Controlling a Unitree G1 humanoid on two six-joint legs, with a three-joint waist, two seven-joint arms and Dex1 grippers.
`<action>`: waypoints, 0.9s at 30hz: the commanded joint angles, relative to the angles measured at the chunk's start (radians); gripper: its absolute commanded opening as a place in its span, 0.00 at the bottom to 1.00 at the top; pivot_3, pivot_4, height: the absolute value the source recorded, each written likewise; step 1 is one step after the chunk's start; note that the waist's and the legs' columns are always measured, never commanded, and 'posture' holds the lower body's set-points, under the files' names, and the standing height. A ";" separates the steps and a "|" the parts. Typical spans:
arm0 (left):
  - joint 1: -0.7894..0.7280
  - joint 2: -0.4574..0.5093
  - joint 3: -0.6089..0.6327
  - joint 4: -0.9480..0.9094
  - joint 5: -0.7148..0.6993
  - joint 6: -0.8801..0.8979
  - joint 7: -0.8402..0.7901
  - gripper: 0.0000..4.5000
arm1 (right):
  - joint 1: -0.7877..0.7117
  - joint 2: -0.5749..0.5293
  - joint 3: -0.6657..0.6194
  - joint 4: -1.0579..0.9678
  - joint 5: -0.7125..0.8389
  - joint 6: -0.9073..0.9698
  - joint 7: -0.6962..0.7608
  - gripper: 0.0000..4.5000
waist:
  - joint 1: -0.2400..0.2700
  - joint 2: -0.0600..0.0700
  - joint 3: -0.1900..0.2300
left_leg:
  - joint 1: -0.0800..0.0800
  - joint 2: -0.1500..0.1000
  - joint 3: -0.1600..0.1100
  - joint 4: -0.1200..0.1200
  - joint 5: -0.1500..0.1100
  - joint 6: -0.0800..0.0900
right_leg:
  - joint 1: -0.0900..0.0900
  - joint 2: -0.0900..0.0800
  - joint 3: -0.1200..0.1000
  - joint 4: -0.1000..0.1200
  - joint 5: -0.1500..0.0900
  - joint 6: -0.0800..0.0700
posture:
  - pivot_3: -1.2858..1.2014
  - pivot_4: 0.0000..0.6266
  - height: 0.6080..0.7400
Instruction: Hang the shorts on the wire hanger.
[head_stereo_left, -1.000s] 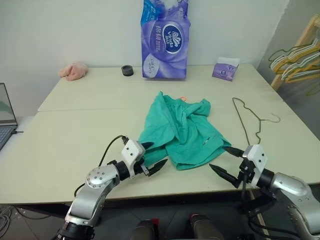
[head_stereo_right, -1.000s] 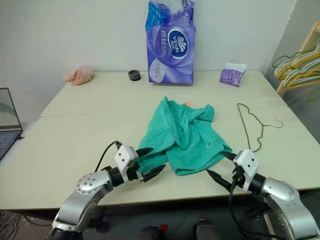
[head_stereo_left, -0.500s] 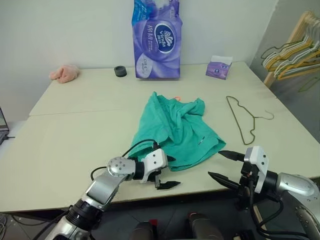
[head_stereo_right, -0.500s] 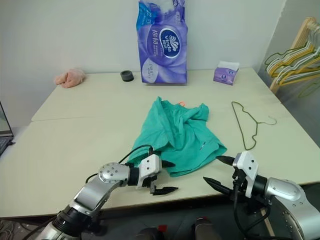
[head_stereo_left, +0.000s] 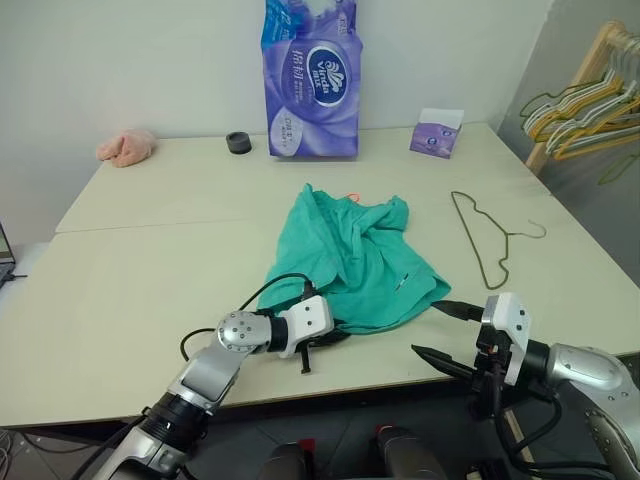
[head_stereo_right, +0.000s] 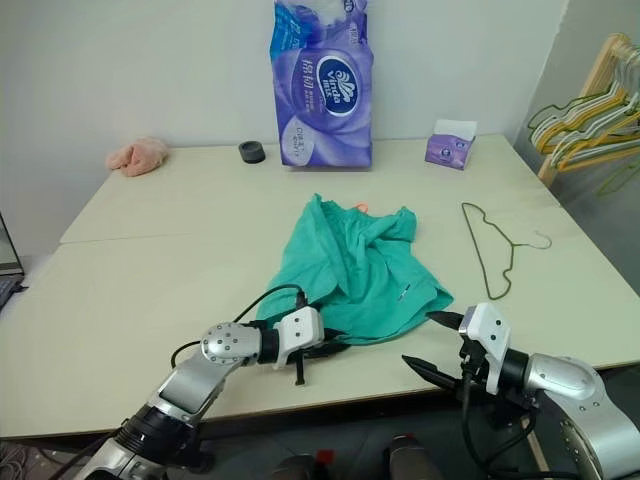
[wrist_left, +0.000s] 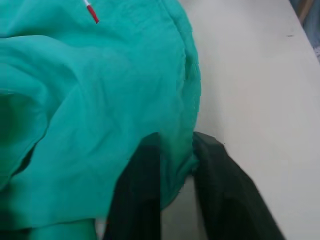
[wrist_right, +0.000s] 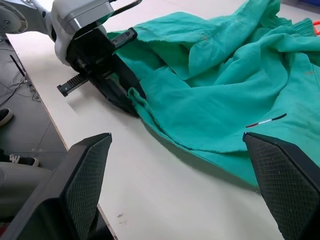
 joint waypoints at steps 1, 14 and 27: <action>0.052 0.040 0.089 -0.033 -0.027 -0.026 0.023 0.01 | -0.033 -0.021 0.005 0.011 -0.018 -0.035 0.032 1.00 | -0.003 0.000 0.000 | 0.000 0.000 0.000 0.000 0.000 0.000 | 0.000 0.000 0.000 0.000 0.000 0.000 | 0.44 0.15 1.00; 0.059 0.196 0.530 0.334 -0.024 -0.192 0.364 0.01 | -0.214 -0.048 0.081 0.155 -0.070 -0.099 0.152 1.00 | 0.018 -0.002 0.001 | 0.001 0.000 -0.002 -0.001 0.000 0.000 | 0.000 -0.007 -0.004 0.001 0.000 0.000 | 0.47 0.15 1.00; 0.147 0.238 0.640 0.135 -0.260 -0.050 0.123 0.71 | -0.302 -0.024 0.130 0.188 -0.078 -0.121 0.187 1.00 | 0.029 -0.002 0.001 | 0.001 -0.001 -0.004 0.000 0.000 -0.001 | 0.000 -0.009 -0.003 0.002 0.003 -0.005 | 0.47 0.16 1.00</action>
